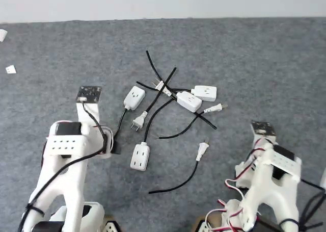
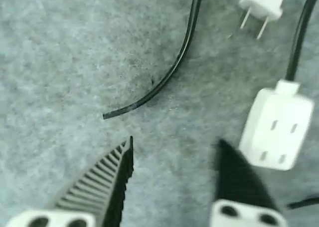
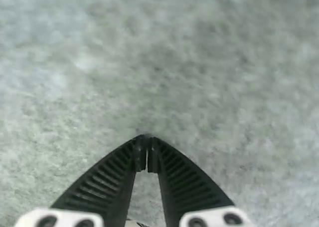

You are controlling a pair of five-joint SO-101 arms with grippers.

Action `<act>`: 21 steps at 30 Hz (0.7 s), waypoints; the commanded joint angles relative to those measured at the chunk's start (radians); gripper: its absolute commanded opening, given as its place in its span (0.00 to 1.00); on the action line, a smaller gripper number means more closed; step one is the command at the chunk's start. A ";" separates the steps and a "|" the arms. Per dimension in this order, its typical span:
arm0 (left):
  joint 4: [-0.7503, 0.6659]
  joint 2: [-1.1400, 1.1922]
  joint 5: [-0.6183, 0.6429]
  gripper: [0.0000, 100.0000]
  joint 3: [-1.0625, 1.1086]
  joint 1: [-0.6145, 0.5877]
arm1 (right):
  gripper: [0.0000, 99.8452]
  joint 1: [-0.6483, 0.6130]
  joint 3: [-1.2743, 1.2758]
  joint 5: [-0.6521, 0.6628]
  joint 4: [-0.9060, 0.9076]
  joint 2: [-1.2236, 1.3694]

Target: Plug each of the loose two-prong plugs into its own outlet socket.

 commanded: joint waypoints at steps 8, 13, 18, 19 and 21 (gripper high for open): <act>-0.183 -0.485 -0.041 0.03 0.255 -0.012 | 0.01 -0.259 0.000 -0.094 -0.059 -0.209; -0.166 -0.707 -0.060 0.03 0.429 -0.020 | 0.01 -0.430 0.078 -0.118 -0.065 -0.375; -0.123 -0.721 -0.157 0.03 0.446 -0.173 | 0.14 -0.552 0.098 -0.089 -0.059 -0.406; -0.123 -0.724 -0.166 0.04 0.446 -0.206 | 0.18 -0.581 0.100 -0.046 -0.058 -0.406; -0.123 -0.729 -0.167 0.08 0.444 -0.244 | 0.23 -0.645 0.100 0.092 -0.039 -0.407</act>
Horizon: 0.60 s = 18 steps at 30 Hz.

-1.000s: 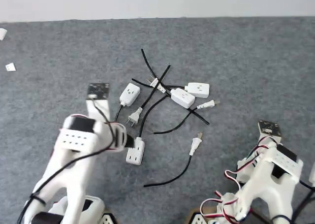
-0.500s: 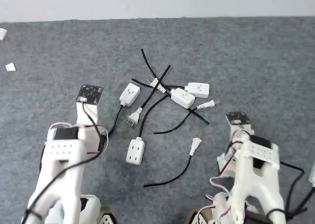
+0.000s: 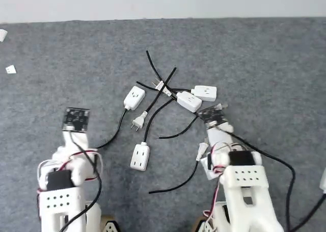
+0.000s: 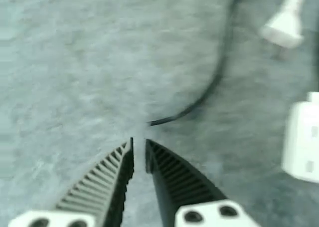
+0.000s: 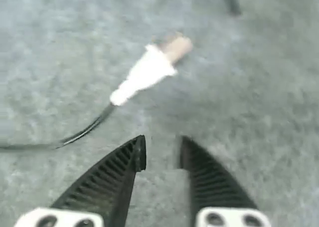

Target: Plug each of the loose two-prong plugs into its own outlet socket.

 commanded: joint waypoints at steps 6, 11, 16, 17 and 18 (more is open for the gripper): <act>-0.032 -0.021 -0.029 0.20 -0.005 -0.133 | 0.23 -0.249 -0.015 0.511 0.160 -0.030; -0.063 -0.021 -0.031 0.21 0.012 -0.140 | 0.23 -0.260 -0.043 0.750 0.222 -0.025; -0.066 -0.021 -0.034 0.21 0.012 -0.140 | 0.23 -0.246 -0.100 0.878 0.239 -0.025; -0.066 -0.021 -0.034 0.21 0.012 -0.140 | 0.23 -0.249 -0.117 0.902 0.254 -0.028; -0.069 -0.021 -0.034 0.21 0.010 -0.140 | 0.23 -0.252 -0.137 0.925 0.275 -0.030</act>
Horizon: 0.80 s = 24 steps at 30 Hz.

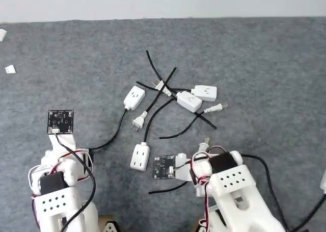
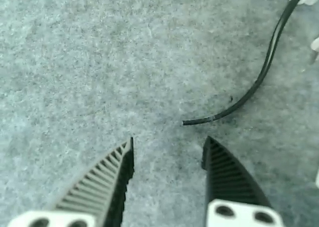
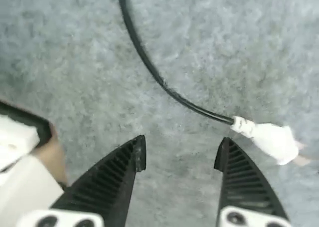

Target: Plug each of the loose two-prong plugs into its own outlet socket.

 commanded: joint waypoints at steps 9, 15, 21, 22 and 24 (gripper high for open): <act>-0.064 -0.012 -0.011 0.21 -0.008 -0.006 | 0.22 -0.045 -0.140 0.245 0.039 -0.008; -0.071 -0.012 -0.012 0.21 -0.008 -0.005 | 0.12 -0.018 -0.055 0.315 -0.124 -0.008; -0.092 -0.012 -0.012 0.21 -0.002 -0.005 | 0.14 0.102 0.002 0.431 -0.223 -0.007; -0.092 -0.012 -0.012 0.21 -0.002 -0.003 | 0.14 0.120 0.014 0.446 -0.251 -0.007; -0.094 -0.012 -0.012 0.21 -0.002 -0.003 | 0.14 0.143 0.029 0.465 -0.292 -0.007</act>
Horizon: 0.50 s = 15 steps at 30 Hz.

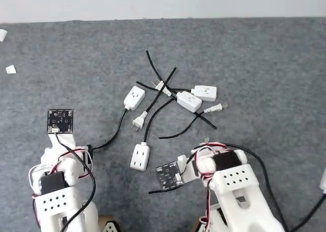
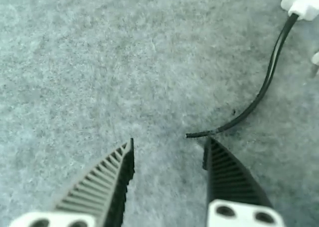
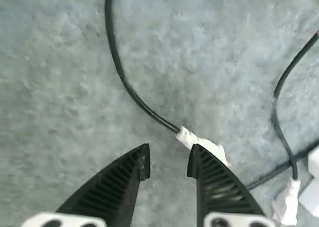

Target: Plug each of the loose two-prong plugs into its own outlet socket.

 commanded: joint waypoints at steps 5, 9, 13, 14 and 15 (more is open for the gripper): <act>-0.054 -0.012 -0.011 0.21 -0.007 -0.003 | 0.14 0.033 -0.003 0.041 -0.079 -0.005; -0.055 -0.012 -0.011 0.21 -0.005 -0.003 | 0.14 0.012 -0.012 0.041 -0.153 0.082; -0.055 -0.012 -0.011 0.21 -0.005 -0.003 | 0.14 0.018 -0.095 0.038 -0.211 0.288; -0.057 -0.012 -0.011 0.21 -0.005 -0.003 | 0.14 0.019 -0.129 0.037 -0.211 0.348; -0.057 -0.012 -0.011 0.21 -0.005 -0.003 | 0.14 0.022 -0.164 0.035 -0.209 0.406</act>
